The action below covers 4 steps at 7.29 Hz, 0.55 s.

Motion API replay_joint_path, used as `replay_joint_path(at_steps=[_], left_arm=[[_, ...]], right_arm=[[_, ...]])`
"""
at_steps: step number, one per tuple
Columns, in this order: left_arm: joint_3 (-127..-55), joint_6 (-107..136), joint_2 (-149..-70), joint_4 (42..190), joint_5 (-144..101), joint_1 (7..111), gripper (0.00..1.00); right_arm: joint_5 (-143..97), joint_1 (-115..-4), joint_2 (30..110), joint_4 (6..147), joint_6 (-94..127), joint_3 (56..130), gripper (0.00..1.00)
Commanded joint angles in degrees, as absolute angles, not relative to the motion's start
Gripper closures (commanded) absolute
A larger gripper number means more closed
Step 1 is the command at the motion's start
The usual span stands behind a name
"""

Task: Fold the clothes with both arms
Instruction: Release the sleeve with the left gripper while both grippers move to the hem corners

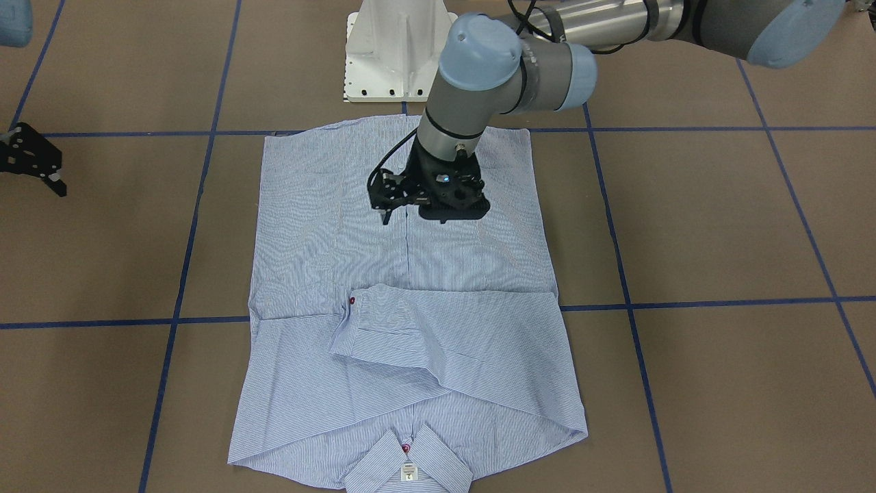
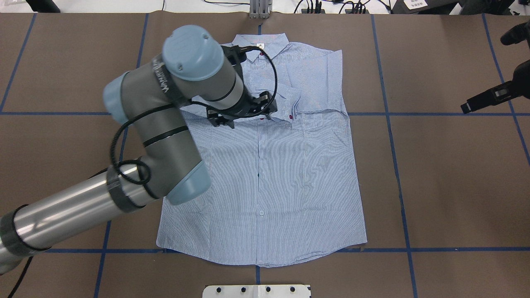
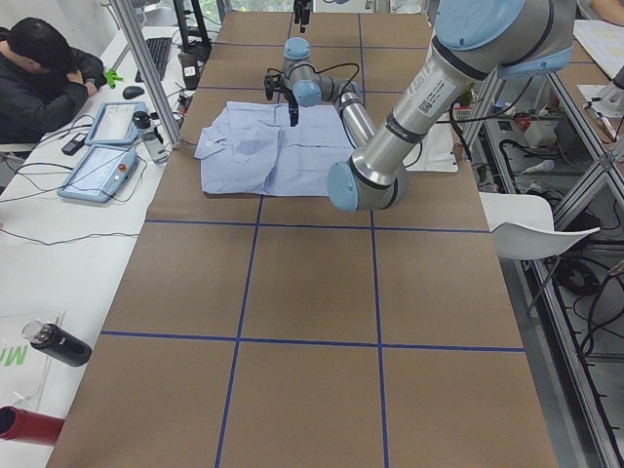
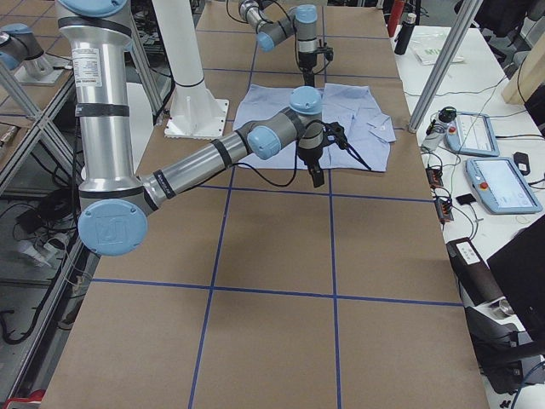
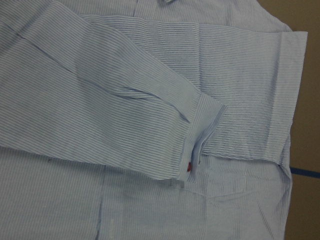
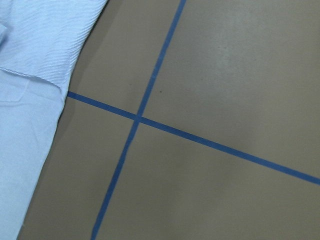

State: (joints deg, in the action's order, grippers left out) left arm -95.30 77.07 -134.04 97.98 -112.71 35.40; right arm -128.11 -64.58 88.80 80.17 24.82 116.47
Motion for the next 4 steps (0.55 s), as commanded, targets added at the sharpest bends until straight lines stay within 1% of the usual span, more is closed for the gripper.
replay_joint_path(at_steps=[1,2,3,4], left_arm=[[-113.92,72.26,-119.16,93.87,-112.32,34.28,0.00],[-119.04,72.25,-113.52,93.95,-112.15,33.93,0.00],[-121.61,72.25,-110.94,93.96,-110.76,33.58,0.00],[-123.82,72.16,-107.52,94.22,-108.65,32.36,0.00]], right_arm=[[-127.71,-59.00,95.15,68.51,37.22,119.34,0.00],[-127.01,-55.49,97.27,67.42,43.09,122.49,0.00],[-122.39,-49.46,98.34,67.41,50.72,126.00,0.01],[-115.64,-42.09,98.70,67.41,57.76,127.95,0.00]])
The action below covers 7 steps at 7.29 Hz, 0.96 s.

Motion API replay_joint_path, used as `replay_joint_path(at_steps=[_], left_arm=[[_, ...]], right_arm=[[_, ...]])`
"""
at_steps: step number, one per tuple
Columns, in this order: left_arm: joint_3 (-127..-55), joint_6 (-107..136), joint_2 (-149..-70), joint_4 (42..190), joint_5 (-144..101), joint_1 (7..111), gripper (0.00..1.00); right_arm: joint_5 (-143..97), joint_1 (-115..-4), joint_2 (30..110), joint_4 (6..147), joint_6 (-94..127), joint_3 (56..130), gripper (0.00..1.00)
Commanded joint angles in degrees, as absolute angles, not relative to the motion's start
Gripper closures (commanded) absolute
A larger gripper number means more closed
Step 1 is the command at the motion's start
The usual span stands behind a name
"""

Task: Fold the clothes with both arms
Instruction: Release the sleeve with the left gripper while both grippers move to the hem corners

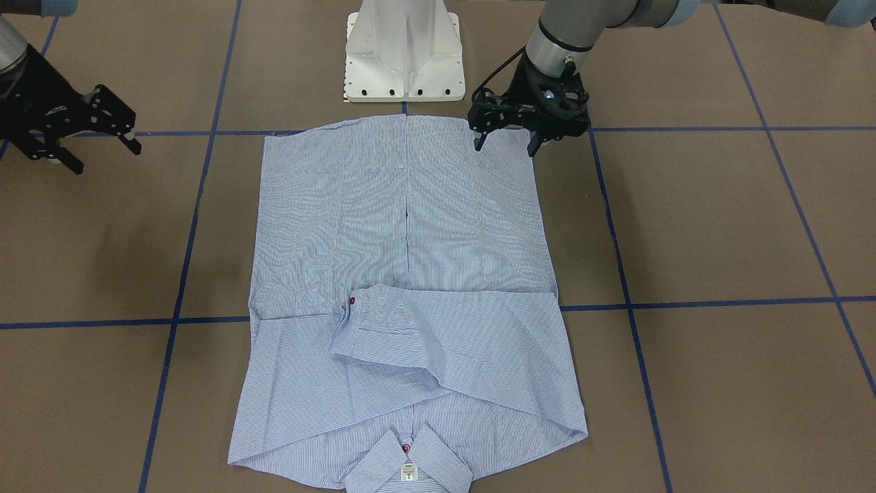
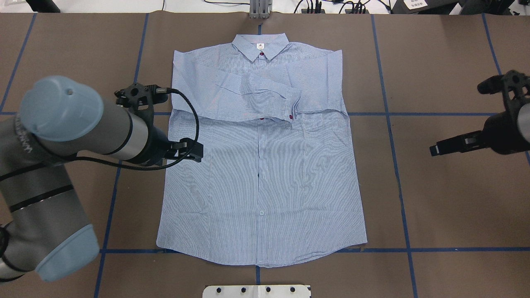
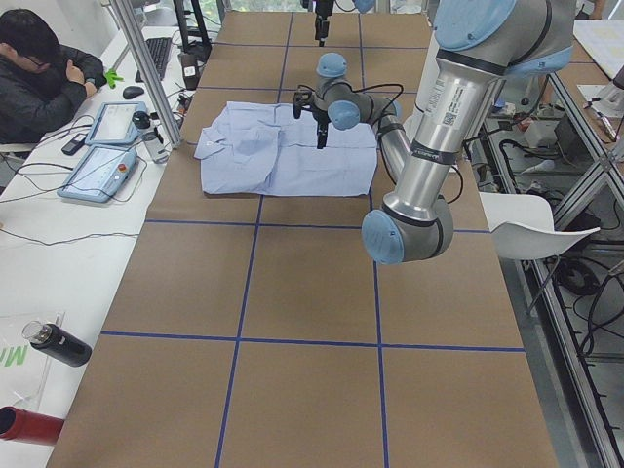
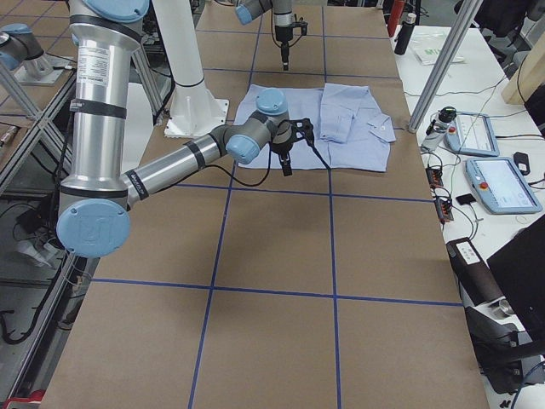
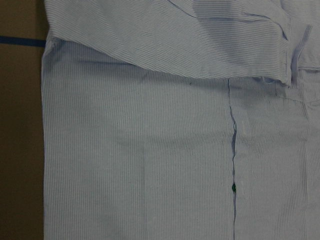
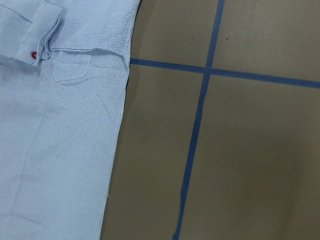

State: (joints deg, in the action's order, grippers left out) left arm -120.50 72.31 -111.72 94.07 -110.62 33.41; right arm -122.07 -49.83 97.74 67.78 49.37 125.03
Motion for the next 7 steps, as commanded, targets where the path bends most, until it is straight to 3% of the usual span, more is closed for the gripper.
replay_joint_path(at_steps=[1,4,7], left_arm=[[-125.58,71.38,-103.75,95.09,-108.28,31.39,0.00],[-125.08,74.07,-88.83,113.37,-103.10,24.46,0.00],[-120.43,83.73,-89.72,116.72,-98.81,16.29,0.01]], right_arm=[[-109.66,-35.75,98.88,67.41,63.66,129.27,0.00],[-95.15,-20.43,100.28,67.59,74.69,130.96,0.00],[-91.14,-16.79,99.76,67.68,76.99,130.78,0.00]])
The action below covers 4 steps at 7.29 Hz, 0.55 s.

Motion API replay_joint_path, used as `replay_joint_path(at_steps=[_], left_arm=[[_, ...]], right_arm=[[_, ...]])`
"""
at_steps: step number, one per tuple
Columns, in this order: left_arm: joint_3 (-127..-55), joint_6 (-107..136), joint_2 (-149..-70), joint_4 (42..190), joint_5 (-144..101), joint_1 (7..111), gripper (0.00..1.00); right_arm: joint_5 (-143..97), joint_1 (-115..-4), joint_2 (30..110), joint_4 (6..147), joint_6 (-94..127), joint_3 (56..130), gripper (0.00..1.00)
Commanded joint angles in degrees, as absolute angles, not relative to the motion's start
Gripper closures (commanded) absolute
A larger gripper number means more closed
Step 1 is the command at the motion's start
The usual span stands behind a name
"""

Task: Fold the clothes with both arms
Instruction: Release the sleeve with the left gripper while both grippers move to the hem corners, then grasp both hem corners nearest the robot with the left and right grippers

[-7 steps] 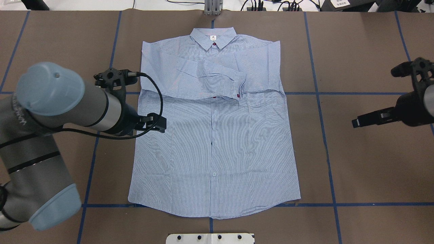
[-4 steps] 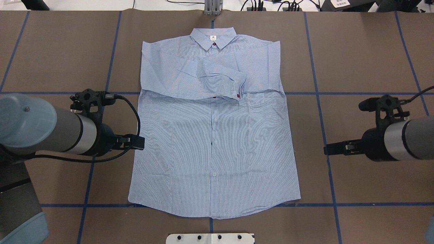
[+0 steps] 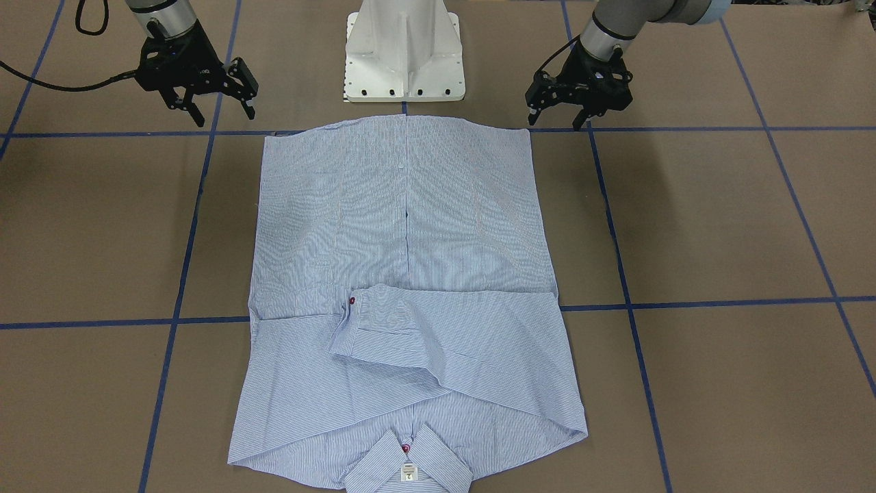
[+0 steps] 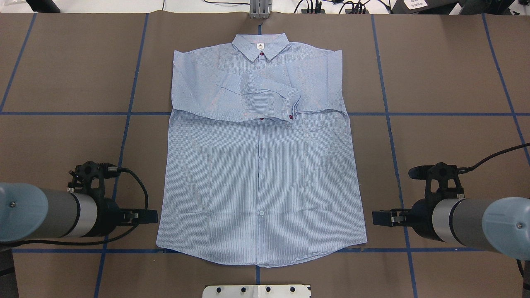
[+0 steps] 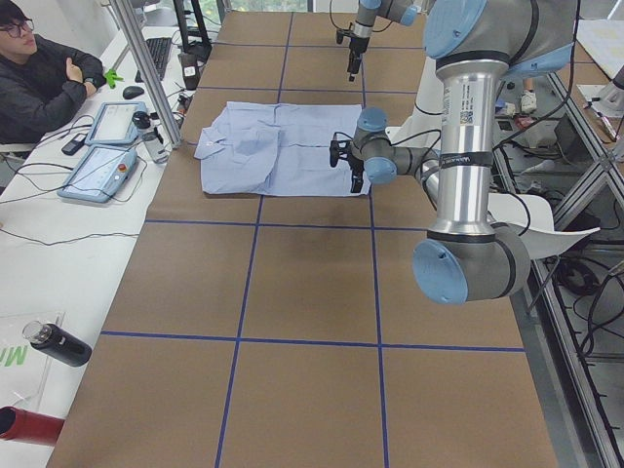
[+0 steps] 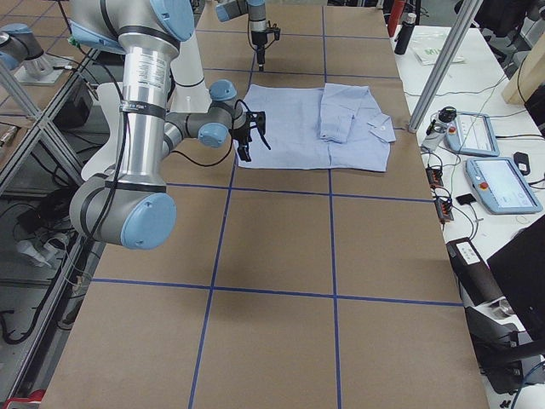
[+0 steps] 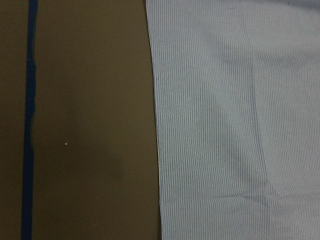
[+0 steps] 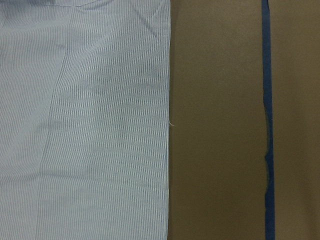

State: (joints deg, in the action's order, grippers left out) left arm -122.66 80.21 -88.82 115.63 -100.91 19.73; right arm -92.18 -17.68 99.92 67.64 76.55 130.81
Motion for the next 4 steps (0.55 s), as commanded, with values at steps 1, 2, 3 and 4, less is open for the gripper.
replay_joint_path(at_steps=[1,2,3,4], left_arm=[[-118.15,84.46,-91.74,116.63,-97.48,16.09,0.10],[-117.60,84.90,-92.45,116.72,-97.12,15.74,0.40],[-117.51,84.90,-92.81,116.72,-97.29,15.56,0.49],[-116.99,84.90,-92.81,116.72,-97.47,15.21,0.49]], right_arm=[[-91.14,-16.79,99.76,67.68,76.99,130.69,0.00],[-91.14,-16.79,99.67,67.68,76.99,130.69,0.00],[-91.14,-16.79,99.67,67.68,76.99,130.78,0.00],[-91.14,-16.79,99.67,67.68,76.99,130.69,0.00]])
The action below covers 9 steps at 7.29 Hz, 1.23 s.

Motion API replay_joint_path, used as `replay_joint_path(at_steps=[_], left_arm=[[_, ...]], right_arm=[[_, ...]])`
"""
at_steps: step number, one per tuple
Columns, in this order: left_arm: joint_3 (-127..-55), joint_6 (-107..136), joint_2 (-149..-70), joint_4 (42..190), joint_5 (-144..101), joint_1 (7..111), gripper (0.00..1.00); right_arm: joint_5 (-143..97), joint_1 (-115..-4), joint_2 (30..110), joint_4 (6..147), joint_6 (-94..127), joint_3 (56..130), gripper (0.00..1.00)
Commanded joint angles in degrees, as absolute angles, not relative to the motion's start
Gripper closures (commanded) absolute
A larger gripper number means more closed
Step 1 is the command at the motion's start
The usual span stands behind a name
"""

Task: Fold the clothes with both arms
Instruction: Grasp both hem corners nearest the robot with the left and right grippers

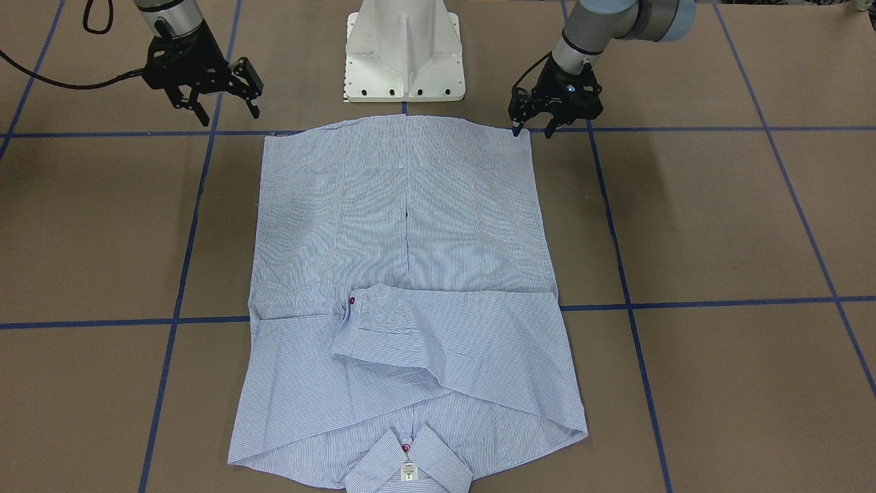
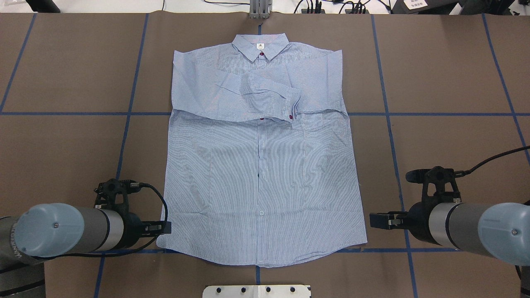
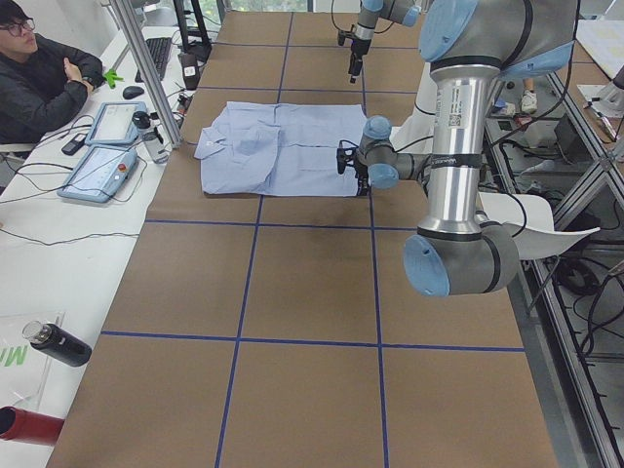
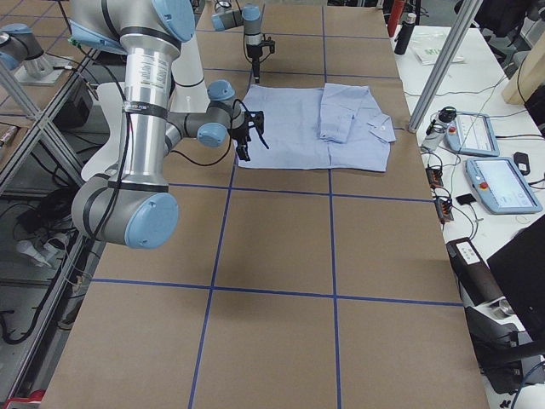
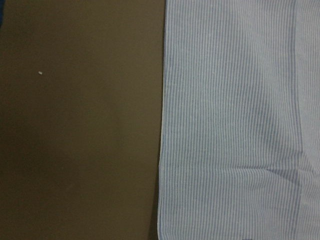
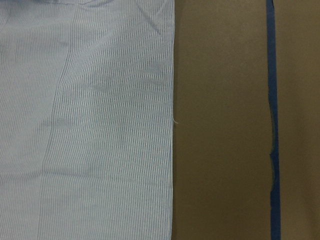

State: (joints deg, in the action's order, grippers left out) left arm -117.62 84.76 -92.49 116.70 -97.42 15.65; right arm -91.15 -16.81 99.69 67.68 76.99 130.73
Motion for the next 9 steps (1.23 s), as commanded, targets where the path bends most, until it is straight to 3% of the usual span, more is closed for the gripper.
replay_joint_path(at_steps=[1,7,9], left_arm=[[-116.29,84.90,-92.90,116.81,-97.47,14.68,0.49],[-114.08,85.17,-94.39,116.81,-97.65,13.97,0.51],[-114.00,85.17,-94.48,116.81,-97.65,13.97,0.70]], right_arm=[[-91.14,-16.79,99.67,67.68,77.08,130.78,0.00],[-91.14,-16.79,99.67,67.68,77.26,130.78,0.00],[-91.14,-16.79,99.67,67.68,77.25,130.78,0.00]])
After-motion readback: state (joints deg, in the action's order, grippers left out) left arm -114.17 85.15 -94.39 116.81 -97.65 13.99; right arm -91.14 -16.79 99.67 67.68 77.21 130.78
